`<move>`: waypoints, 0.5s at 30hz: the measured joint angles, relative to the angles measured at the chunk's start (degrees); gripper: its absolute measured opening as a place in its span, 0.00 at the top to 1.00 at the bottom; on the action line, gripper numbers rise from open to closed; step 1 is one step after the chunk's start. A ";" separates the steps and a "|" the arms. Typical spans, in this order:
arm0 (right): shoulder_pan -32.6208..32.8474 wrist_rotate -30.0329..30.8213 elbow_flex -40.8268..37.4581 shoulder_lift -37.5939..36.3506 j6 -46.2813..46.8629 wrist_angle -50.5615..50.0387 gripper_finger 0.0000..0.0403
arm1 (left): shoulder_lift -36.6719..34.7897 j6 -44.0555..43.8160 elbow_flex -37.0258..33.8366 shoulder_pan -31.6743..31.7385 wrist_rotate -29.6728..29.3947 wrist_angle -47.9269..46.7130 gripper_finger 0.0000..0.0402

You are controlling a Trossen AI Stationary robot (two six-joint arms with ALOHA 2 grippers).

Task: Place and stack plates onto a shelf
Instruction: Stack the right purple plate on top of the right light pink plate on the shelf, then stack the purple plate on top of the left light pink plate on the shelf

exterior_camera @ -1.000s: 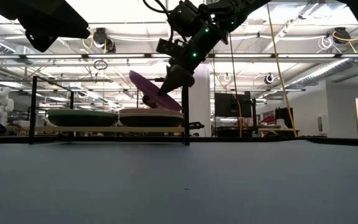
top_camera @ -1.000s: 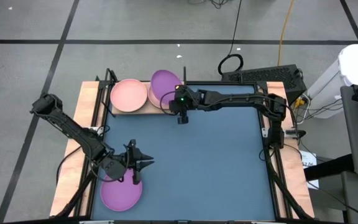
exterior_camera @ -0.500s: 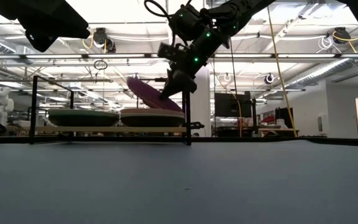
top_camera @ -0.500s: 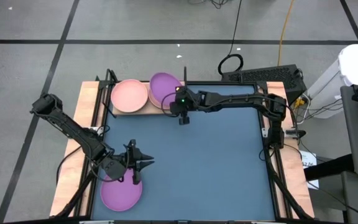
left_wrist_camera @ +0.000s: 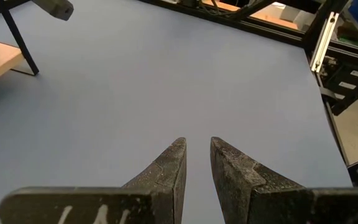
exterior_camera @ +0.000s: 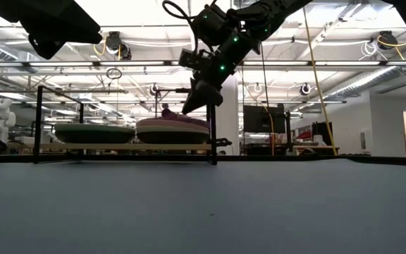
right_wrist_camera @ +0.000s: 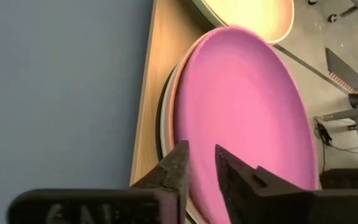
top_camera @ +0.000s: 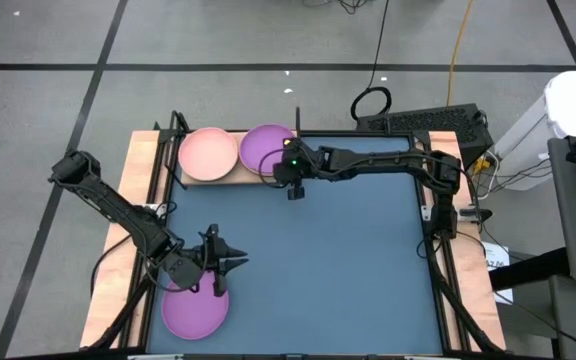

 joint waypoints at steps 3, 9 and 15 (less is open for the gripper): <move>0.04 -0.01 0.00 -0.02 0.00 -0.03 0.78 | 0.00 -0.21 0.00 0.00 0.00 0.00 0.80; 2.00 -0.32 -0.02 -3.42 3.69 -2.95 0.72 | 0.00 -0.76 0.00 -0.02 0.00 -0.02 0.80; 4.94 -10.22 -0.19 -9.09 13.87 -11.17 0.73 | 0.00 -2.12 -0.01 -0.67 0.01 -1.72 0.80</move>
